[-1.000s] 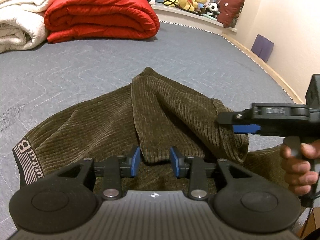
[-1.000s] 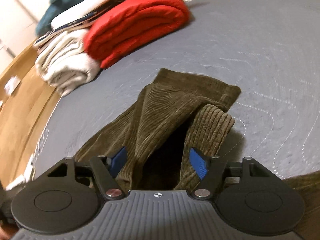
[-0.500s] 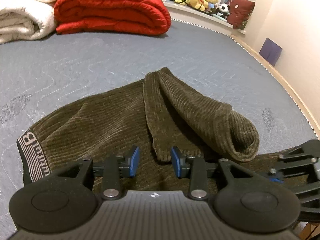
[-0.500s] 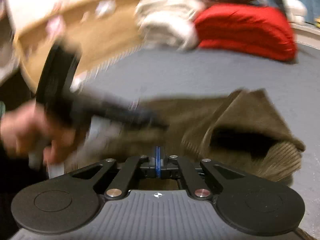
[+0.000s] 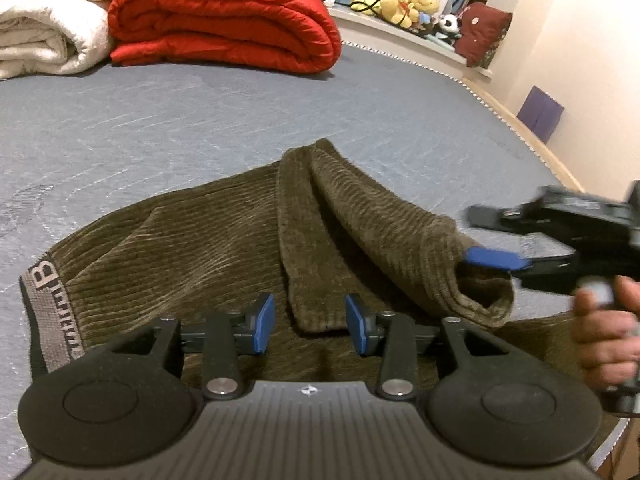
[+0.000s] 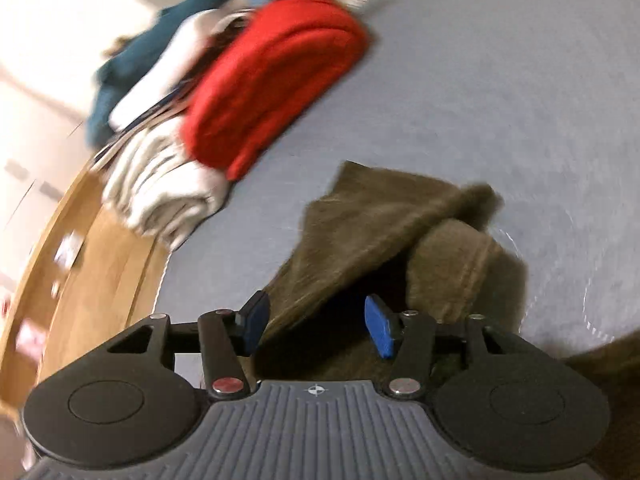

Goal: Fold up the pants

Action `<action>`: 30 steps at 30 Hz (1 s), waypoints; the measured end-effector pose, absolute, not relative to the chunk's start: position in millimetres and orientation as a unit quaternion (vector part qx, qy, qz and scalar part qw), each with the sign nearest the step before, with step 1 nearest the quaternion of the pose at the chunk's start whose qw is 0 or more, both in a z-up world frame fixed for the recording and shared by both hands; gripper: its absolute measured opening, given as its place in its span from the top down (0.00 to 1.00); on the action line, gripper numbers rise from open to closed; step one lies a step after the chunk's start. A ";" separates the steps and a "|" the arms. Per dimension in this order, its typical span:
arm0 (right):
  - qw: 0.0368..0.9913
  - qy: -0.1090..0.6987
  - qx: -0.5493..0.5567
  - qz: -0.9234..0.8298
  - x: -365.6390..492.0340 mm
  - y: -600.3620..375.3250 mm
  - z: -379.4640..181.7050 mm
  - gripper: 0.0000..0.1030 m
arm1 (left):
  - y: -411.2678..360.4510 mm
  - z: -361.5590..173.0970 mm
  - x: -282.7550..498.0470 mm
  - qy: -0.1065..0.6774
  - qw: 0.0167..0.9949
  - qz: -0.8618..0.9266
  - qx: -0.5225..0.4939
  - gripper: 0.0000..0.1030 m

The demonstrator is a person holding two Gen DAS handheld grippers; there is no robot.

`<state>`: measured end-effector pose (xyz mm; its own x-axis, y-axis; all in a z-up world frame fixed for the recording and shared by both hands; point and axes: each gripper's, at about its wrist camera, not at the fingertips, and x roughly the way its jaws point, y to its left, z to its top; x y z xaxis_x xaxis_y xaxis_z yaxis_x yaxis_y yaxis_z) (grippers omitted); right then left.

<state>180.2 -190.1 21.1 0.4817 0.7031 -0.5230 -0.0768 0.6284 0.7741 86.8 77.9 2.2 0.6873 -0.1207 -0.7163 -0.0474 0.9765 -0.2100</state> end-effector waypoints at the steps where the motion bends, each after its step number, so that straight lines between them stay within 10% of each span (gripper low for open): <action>1: 0.781 0.453 0.359 0.237 185.1 -187.9 12.8 0.45 | 76.2 2.3 86.0 0.391 0.913 -0.026 -0.112 0.58; 12: 0.769 0.461 0.397 0.197 227.4 -171.3 -21.9 0.49 | 22.4 -13.9 95.0 0.396 0.869 -0.125 -0.270 0.57; 16: 0.762 0.463 0.409 0.192 240.8 -176.0 -31.4 0.61 | -8.2 -25.5 107.7 0.421 0.874 -0.069 -0.233 0.57; 20: 0.777 0.441 0.407 0.191 245.4 -188.9 -25.5 0.91 | -20.8 -28.5 116.9 0.431 0.885 -0.011 -0.178 0.91; 30: 0.873 0.213 0.409 0.161 223.8 -336.5 77.4 0.94 | -145.3 97.2 191.6 0.288 0.946 -0.142 0.033 0.86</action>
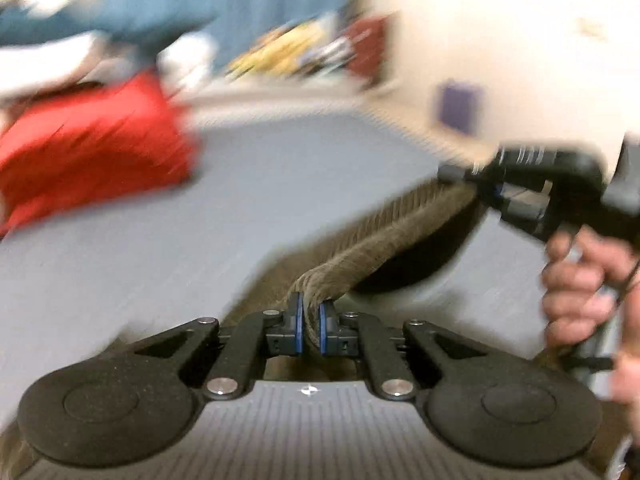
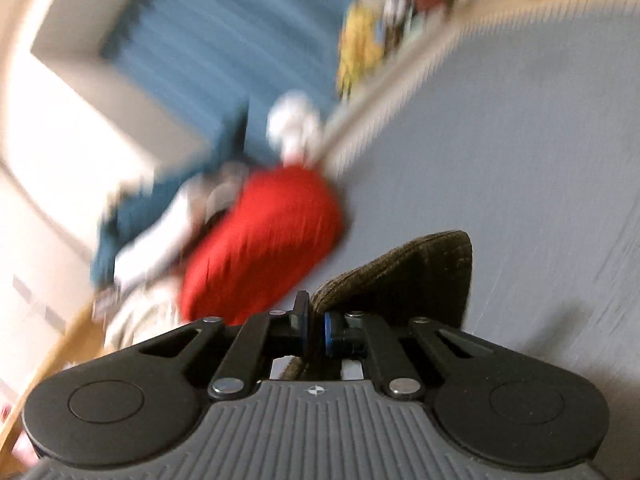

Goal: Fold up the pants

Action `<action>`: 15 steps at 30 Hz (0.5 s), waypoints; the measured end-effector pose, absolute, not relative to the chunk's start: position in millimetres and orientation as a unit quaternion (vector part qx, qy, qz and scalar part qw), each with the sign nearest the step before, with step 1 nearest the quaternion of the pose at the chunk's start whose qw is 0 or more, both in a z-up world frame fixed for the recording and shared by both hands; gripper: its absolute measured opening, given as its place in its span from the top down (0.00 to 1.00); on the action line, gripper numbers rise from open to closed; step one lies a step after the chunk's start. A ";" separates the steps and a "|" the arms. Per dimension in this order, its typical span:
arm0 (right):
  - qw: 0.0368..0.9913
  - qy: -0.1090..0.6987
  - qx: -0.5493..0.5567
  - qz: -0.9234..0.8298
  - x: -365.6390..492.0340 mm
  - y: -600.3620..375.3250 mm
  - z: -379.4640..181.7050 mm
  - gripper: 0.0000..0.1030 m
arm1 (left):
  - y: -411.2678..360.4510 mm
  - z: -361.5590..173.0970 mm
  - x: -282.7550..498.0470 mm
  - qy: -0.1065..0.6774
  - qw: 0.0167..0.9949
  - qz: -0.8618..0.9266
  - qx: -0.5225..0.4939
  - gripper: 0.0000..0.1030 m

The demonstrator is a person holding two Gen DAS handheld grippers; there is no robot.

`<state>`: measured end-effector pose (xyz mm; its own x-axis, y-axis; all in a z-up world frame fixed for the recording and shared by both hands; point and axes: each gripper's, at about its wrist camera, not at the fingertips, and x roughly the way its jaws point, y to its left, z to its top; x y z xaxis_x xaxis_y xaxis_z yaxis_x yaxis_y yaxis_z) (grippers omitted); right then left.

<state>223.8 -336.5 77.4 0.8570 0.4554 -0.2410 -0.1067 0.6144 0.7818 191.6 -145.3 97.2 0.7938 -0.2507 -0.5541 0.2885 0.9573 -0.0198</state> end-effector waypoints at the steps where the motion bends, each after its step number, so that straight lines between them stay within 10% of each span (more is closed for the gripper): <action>1: 0.882 0.182 0.411 0.142 219.4 -365.5 84.7 0.94 | -164.8 107.9 203.6 0.290 0.934 -0.205 0.026 0.78; 3: 0.902 0.106 0.411 0.080 205.3 -430.1 93.2 0.93 | -184.1 118.3 216.2 0.300 0.911 -0.284 0.013 0.32; 5: 0.910 0.070 0.407 -0.033 191.7 -482.2 82.5 0.91 | -181.3 120.0 209.7 0.258 0.927 -0.270 0.034 0.19; 9: 0.863 0.156 0.452 -0.163 192.1 -538.9 3.8 0.73 | -153.6 57.9 216.6 0.328 0.913 -0.235 0.067 0.28; 15: 0.813 0.233 0.499 -0.187 189.4 -554.8 -75.8 0.75 | -116.8 -37.3 188.8 0.401 0.880 -0.219 0.128 0.41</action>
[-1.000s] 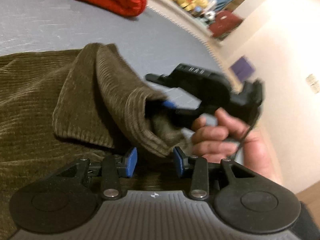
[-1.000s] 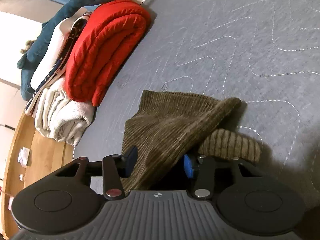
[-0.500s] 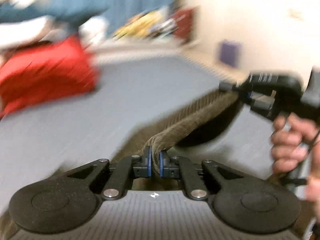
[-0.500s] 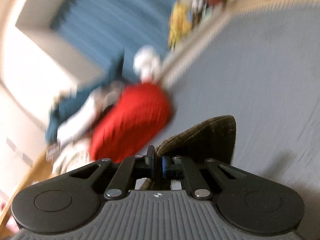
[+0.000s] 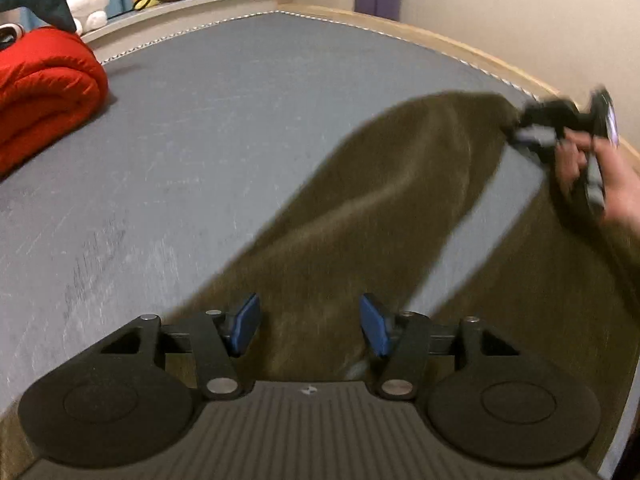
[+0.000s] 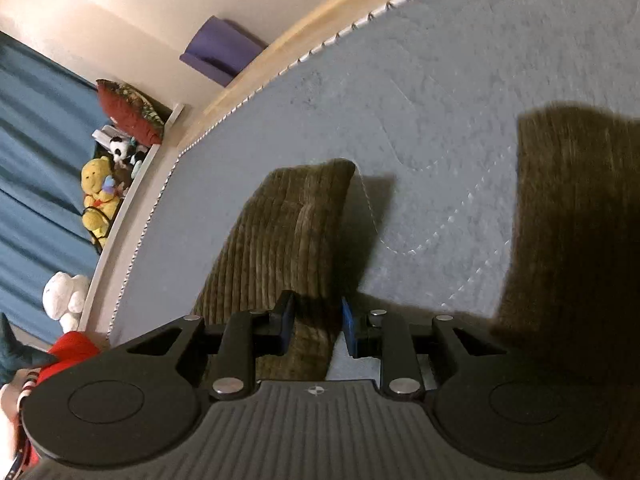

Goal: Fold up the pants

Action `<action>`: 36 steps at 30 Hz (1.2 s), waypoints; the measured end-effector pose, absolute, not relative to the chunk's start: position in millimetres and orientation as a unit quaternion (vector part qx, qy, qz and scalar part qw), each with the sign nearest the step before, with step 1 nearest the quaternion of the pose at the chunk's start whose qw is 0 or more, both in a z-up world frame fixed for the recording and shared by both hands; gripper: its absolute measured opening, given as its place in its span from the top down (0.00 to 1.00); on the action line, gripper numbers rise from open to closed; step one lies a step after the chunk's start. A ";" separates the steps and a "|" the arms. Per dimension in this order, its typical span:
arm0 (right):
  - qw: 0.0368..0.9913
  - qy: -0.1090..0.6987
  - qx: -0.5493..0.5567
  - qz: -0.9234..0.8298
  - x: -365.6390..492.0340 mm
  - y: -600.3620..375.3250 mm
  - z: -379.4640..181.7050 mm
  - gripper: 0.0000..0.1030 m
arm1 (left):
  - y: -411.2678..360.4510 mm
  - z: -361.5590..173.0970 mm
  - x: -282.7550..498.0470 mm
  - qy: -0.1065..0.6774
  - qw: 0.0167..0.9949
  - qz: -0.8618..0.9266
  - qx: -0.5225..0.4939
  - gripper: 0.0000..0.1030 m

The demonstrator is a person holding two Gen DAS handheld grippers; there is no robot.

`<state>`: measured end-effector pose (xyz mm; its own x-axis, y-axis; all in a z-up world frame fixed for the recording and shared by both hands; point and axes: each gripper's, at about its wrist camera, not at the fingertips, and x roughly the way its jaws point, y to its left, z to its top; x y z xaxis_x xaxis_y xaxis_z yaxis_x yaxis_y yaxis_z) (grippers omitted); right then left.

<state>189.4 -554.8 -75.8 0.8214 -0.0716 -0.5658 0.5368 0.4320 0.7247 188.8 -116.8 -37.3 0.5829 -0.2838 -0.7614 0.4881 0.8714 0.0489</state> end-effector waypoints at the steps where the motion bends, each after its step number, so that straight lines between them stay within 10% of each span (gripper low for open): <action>1: 0.818 0.233 0.493 -0.182 190.7 -556.1 -76.4 0.75 | -112.6 -40.1 179.5 0.392 0.885 -0.214 0.129 0.41; 19: 0.826 0.282 0.416 -0.256 184.0 -564.8 -56.7 0.93 | 207.7 -21.2 153.9 0.419 0.904 0.067 -0.042 0.40; 27: 0.853 0.242 0.275 -0.372 184.0 -511.7 6.8 0.76 | 279.1 -47.5 148.0 0.462 0.871 0.067 -0.150 0.28; 36: 0.901 0.373 0.217 0.032 259.1 -309.1 36.2 0.63 | 267.0 -60.3 144.7 0.484 0.867 0.029 -0.112 0.37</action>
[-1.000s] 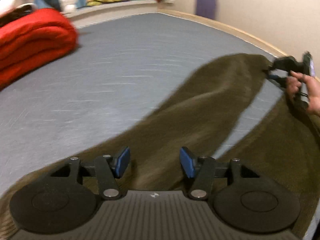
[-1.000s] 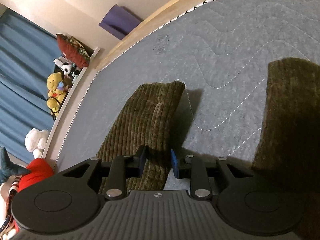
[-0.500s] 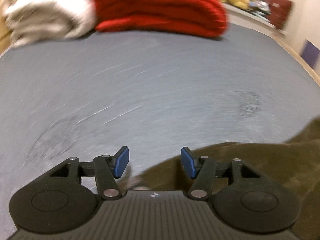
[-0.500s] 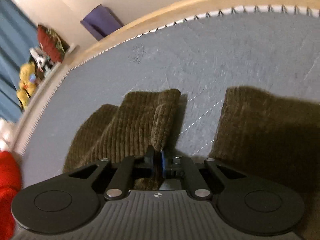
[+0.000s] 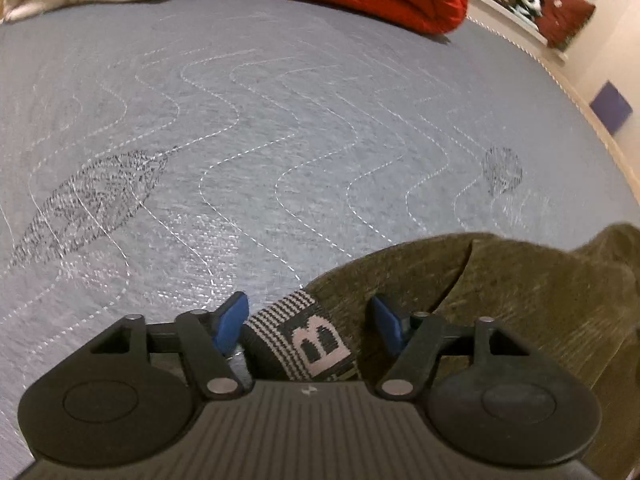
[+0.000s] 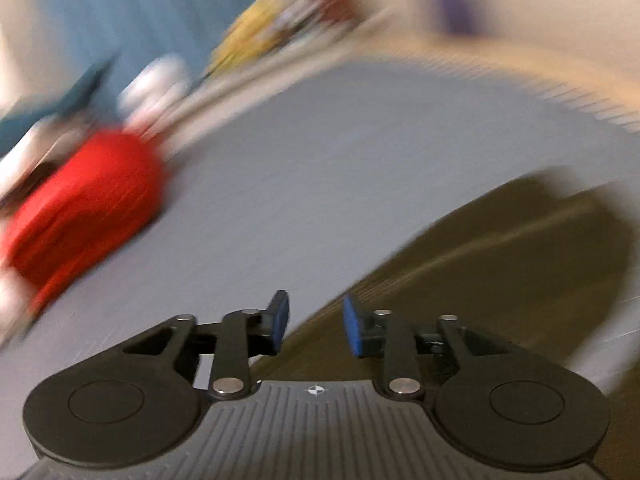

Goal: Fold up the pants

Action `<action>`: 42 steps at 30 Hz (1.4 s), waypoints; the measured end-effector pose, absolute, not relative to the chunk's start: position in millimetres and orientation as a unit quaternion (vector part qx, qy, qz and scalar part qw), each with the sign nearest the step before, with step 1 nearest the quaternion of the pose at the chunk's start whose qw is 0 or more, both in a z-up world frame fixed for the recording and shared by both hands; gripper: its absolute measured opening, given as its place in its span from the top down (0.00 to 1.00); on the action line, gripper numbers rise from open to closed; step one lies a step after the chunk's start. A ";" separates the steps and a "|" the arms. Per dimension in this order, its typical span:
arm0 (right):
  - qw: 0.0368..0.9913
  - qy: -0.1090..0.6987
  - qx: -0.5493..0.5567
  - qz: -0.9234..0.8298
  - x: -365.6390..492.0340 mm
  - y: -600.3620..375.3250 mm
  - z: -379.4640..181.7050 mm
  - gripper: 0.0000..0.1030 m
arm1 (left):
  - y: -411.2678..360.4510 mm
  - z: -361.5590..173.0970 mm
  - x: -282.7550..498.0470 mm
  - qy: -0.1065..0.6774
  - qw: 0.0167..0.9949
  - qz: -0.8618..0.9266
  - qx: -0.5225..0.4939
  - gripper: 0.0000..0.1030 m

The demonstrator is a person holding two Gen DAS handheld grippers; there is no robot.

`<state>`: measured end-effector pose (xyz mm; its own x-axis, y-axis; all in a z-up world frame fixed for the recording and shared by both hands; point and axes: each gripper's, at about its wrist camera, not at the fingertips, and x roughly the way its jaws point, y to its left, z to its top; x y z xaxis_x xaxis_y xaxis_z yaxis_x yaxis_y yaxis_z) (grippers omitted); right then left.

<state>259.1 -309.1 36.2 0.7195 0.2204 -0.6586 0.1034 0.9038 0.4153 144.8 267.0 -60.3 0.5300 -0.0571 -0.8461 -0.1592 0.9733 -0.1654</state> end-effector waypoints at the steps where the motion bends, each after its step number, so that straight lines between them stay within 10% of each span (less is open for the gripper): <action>1: 0.887 0.407 0.211 0.061 268.1 -284.5 28.9 0.63 | 267.4 -60.1 143.8 0.484 0.868 0.029 -0.108 0.40; 9: 0.834 0.504 0.218 -0.043 315.4 -205.4 -23.8 0.60 | 265.4 -50.6 134.6 0.477 0.875 0.007 -0.084 0.62; 12: 0.841 0.509 0.159 -0.093 318.5 -185.2 -21.5 0.87 | 266.2 -45.8 132.7 0.473 0.878 -0.008 -0.070 0.69; 19: 0.894 0.368 0.242 -0.081 304.1 -207.3 21.3 0.95 | 268.7 -5.2 122.0 0.351 0.936 0.018 -0.032 0.77; 22: 0.909 0.305 0.282 -0.019 311.0 -205.4 17.6 0.92 | 263.9 -27.1 134.5 0.385 0.920 0.069 -0.033 0.69; 24: 0.881 0.397 0.255 -0.038 327.1 -194.5 -6.9 0.73 | 259.0 -43.6 139.1 0.418 0.902 0.108 -0.010 0.52; 26: 0.869 0.422 0.257 -0.036 321.2 -198.4 -14.3 0.74 | 252.0 -41.8 135.9 0.411 0.903 0.130 0.013 0.47; 35: 0.927 0.343 0.145 -0.044 245.9 -274.8 29.8 0.58 | 217.0 -18.9 109.6 0.363 0.931 0.004 0.045 0.51; 37: 0.924 0.328 0.170 -0.103 229.4 -319.0 27.7 0.58 | 219.2 -52.2 118.5 0.463 0.885 0.001 0.053 0.57; 42: 0.867 0.331 0.314 -0.203 180.7 -415.7 -5.8 0.56 | 178.4 -28.4 112.1 0.405 0.911 0.002 0.084 0.57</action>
<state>180.7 -415.7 -5.8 0.6989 -0.1440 -0.7005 0.5594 0.7204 0.4100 112.1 178.4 -28.4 0.6724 0.0717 -0.7367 0.0646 0.9858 0.1548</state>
